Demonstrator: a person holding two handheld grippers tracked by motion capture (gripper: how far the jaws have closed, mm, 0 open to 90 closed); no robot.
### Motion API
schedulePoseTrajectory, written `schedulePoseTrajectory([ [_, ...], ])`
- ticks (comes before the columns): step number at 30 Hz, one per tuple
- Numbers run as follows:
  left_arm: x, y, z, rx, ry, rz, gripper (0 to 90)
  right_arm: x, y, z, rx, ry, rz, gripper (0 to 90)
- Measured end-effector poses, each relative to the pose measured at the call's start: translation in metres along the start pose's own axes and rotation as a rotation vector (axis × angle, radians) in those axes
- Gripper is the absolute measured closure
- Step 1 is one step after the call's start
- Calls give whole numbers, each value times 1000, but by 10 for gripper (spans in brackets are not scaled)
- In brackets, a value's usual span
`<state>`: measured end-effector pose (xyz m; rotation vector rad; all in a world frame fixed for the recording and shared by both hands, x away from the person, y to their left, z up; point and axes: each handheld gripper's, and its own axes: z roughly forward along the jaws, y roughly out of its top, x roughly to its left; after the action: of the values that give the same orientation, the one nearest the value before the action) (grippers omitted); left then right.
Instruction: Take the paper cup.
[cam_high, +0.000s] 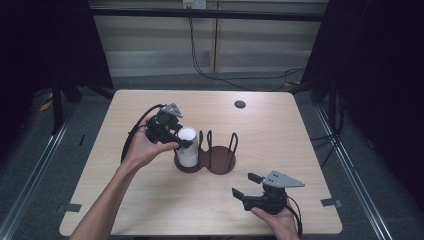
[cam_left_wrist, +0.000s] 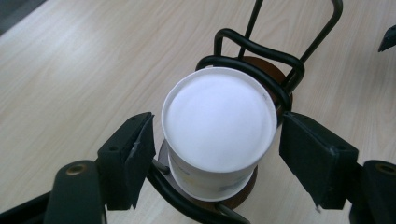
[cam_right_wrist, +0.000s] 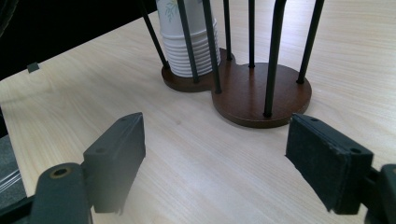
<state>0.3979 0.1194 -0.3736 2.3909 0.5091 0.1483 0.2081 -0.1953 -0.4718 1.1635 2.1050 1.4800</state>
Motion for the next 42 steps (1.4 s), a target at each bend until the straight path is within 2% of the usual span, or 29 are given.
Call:
schedulePoseTrajectory([
  [8,0,4,5,30,1,-9,270,1,0,1,5,0,-3,191],
  [10,0,7,5,50,0,12,270,1,0,1,6,0,-3,191],
  [13,-1,9,6,33,2,-6,312,1,-1,2,11,3,-5,192],
  [14,-1,11,8,65,0,15,317,1,-1,3,19,3,-3,191],
  [17,-1,12,9,80,3,28,318,1,-1,3,20,5,-5,191],
  [18,-2,14,10,102,2,39,317,1,-1,3,19,4,-6,191],
  [21,-2,15,12,126,-3,34,298,1,-1,3,19,6,-6,191],
  [22,-6,18,15,161,18,42,300,1,-1,4,20,9,-5,190],
  [23,-6,18,15,161,18,42,304,1,-1,4,22,13,0,190],
  [24,-8,21,18,187,27,52,301,1,-1,4,23,12,0,190],
  [29,-8,24,19,194,17,46,322,2,-2,5,25,15,-7,190],
  [30,-7,24,19,208,19,48,322,2,-2,5,27,15,-9,190],
  [33,-5,24,17,204,11,42,334,2,-2,6,29,15,-8,190],
  [34,-6,25,15,193,14,27,336,2,-2,6,28,14,-8,190],
  [42,-7,28,14,220,6,40,344,3,-2,6,33,9,-7,189],
])
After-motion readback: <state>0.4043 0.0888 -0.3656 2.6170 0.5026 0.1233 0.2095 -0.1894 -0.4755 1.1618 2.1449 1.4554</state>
